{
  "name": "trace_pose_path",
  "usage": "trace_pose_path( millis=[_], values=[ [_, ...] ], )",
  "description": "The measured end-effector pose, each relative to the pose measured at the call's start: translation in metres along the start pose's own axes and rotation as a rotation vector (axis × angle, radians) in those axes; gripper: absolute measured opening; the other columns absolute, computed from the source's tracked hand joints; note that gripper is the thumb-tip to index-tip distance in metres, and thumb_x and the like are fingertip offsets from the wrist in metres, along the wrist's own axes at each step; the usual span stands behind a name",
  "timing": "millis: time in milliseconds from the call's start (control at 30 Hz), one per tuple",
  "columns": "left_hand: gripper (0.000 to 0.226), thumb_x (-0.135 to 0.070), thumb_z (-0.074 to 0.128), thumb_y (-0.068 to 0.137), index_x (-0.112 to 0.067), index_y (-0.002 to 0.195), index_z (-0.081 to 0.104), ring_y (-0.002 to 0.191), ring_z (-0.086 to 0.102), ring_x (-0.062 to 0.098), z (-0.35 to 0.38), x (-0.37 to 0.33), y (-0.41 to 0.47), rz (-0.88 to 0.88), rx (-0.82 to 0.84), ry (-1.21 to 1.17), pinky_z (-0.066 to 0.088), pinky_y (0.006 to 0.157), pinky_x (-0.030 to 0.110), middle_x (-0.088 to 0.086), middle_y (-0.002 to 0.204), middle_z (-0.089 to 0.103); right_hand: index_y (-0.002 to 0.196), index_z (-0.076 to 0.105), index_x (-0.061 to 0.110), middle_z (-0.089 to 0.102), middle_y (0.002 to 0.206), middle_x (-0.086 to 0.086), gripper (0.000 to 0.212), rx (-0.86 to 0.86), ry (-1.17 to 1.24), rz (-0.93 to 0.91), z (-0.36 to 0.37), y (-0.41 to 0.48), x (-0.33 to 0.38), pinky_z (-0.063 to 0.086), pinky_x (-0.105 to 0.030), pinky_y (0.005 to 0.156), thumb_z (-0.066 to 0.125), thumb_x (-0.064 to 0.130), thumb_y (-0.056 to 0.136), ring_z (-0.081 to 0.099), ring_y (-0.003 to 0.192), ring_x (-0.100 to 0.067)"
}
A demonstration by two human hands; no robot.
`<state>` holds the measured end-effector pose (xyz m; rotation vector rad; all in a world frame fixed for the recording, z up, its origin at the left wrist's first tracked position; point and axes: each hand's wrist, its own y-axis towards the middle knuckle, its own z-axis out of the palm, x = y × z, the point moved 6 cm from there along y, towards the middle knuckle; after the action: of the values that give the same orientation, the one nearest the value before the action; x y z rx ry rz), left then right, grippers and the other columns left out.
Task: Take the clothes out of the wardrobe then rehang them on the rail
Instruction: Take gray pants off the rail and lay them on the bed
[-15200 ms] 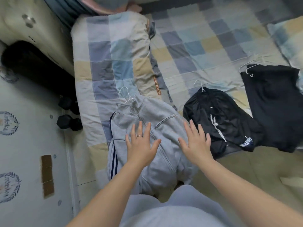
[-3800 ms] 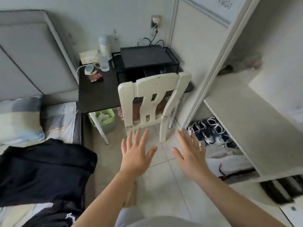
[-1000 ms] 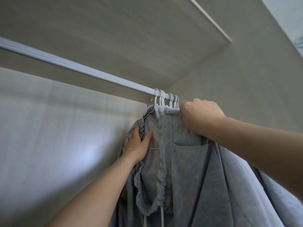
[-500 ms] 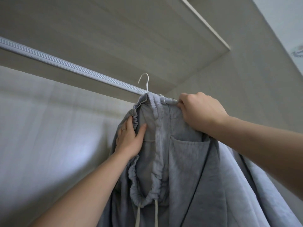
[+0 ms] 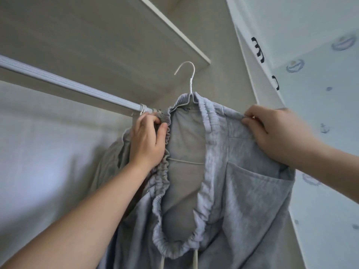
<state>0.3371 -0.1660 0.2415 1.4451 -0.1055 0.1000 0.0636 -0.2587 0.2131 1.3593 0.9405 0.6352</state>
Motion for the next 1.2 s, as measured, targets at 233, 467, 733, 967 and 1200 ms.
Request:
trace_pose_path(
  millis=[233, 467, 733, 967, 1200],
  values=[
    [0.043, -0.047, 0.045, 0.093, -0.007, 0.106, 0.051, 0.091, 0.059, 0.039, 0.050, -0.125, -0.010, -0.092, 0.001, -0.175, 0.047, 0.074, 0.051, 0.016, 0.098, 0.061, 0.093, 0.062, 0.022, 0.065, 0.070, -0.009, 0.016, 0.039, -0.084, 0.099, -0.105, -0.052, -0.080, 0.044, -0.036, 0.058, 0.049, 0.031, 0.094, 0.059, 0.070, -0.034],
    [0.040, -0.038, 0.050, 0.094, -0.008, 0.120, 0.056, 0.100, 0.059, 0.037, 0.104, -0.272, -0.024, -0.044, 0.041, -0.366, 0.046, 0.084, 0.047, 0.012, 0.111, 0.066, 0.091, 0.063, 0.020, 0.056, 0.063, 0.001, 0.010, 0.065, -0.256, 0.129, -0.228, -0.102, -0.154, 0.033, -0.023, 0.053, 0.056, 0.025, 0.097, 0.048, 0.060, -0.021],
    [0.027, -0.035, 0.051, 0.100, -0.014, 0.115, 0.057, 0.096, 0.052, 0.023, 0.190, -0.459, -0.083, -0.072, 0.167, -0.682, 0.040, 0.086, 0.041, 0.002, 0.106, 0.061, 0.091, 0.065, 0.020, 0.057, 0.063, 0.018, 0.016, 0.192, -0.464, 0.293, -0.373, -0.190, -0.225, 0.034, -0.011, 0.058, 0.054, 0.028, 0.098, 0.052, 0.063, 0.006],
    [0.020, -0.036, 0.050, 0.101, -0.016, 0.106, 0.051, 0.087, 0.046, 0.020, 0.267, -0.619, -0.180, -0.071, 0.345, -0.934, 0.039, 0.080, 0.038, -0.006, 0.094, 0.048, 0.094, 0.063, 0.026, 0.056, 0.061, 0.016, 0.016, 0.340, -0.677, 0.523, -0.461, -0.304, -0.277, 0.047, -0.030, 0.057, 0.050, 0.035, 0.095, 0.054, 0.058, -0.005],
    [0.030, -0.041, 0.044, 0.102, -0.013, 0.097, 0.052, 0.082, 0.046, 0.022, 0.334, -0.765, -0.280, -0.013, 0.550, -1.179, 0.041, 0.078, 0.040, -0.004, 0.087, 0.047, 0.096, 0.063, 0.024, 0.062, 0.067, 0.005, 0.025, 0.426, -0.868, 0.670, -0.521, -0.424, -0.331, 0.050, -0.038, 0.056, 0.046, 0.042, 0.096, 0.057, 0.058, -0.025]
  ],
)
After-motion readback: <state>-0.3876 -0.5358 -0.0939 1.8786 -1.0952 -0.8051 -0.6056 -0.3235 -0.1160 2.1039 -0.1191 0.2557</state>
